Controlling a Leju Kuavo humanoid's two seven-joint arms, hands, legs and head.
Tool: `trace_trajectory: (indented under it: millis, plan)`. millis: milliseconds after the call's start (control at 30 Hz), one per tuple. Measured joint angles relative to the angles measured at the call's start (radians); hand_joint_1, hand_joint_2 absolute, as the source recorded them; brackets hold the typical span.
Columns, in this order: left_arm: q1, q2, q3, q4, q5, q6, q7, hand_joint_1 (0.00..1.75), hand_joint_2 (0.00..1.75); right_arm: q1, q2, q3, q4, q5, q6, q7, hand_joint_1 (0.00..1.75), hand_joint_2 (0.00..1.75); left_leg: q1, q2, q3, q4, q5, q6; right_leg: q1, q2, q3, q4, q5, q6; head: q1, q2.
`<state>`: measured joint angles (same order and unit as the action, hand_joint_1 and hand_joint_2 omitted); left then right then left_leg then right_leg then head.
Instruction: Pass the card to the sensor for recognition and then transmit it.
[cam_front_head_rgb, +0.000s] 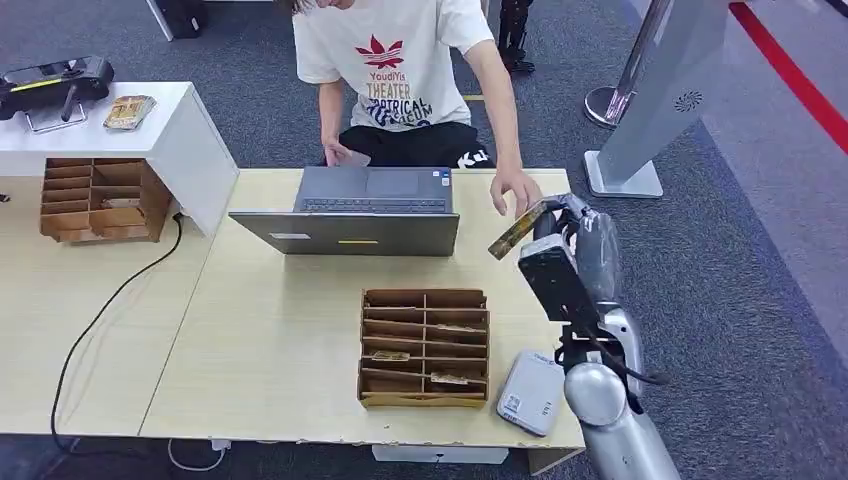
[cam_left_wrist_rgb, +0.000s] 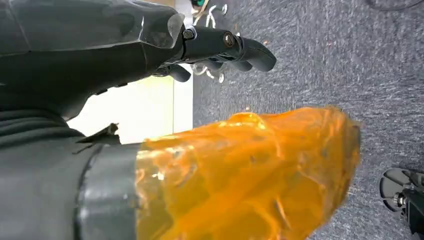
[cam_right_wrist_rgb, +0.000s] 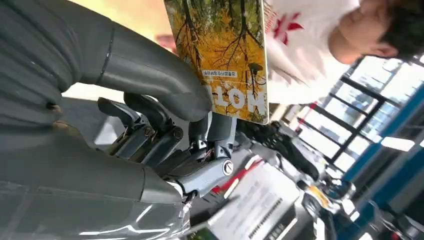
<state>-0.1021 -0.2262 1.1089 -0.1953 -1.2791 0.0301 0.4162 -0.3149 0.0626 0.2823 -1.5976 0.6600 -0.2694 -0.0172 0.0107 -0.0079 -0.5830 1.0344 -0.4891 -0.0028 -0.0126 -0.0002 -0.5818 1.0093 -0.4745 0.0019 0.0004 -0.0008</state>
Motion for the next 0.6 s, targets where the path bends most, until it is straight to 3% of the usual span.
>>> trace_trajectory:
  millis: [400,467,600]
  plan:
    - [-0.001,0.001,-0.014,0.0,-0.02,-0.003,0.0,0.0,0.0,-0.071,0.017,0.02,0.041,0.034,-0.01,0.017,1.75,1.75,0.0,0.0,0.0,0.0,0.0,0.0,0.0,0.0,0.0,0.0,0.0,0.0,0.0,0.0]
    - [-0.006,0.004,-0.038,0.0,-0.039,-0.009,0.0,0.0,0.0,-0.166,0.054,0.051,0.136,0.095,-0.042,0.039,1.75,1.75,0.0,0.0,0.0,0.0,0.0,0.0,0.0,0.0,0.0,0.0,0.0,0.0,0.0,0.0]
    - [-0.014,0.004,-0.067,0.0,-0.077,-0.02,0.013,0.0,0.0,-0.228,0.081,0.072,0.232,0.286,-0.171,0.068,1.75,1.75,0.0,0.001,0.0,0.0,0.0,0.0,0.0,0.0,0.0,0.0,0.0,0.0,0.0,0.0]
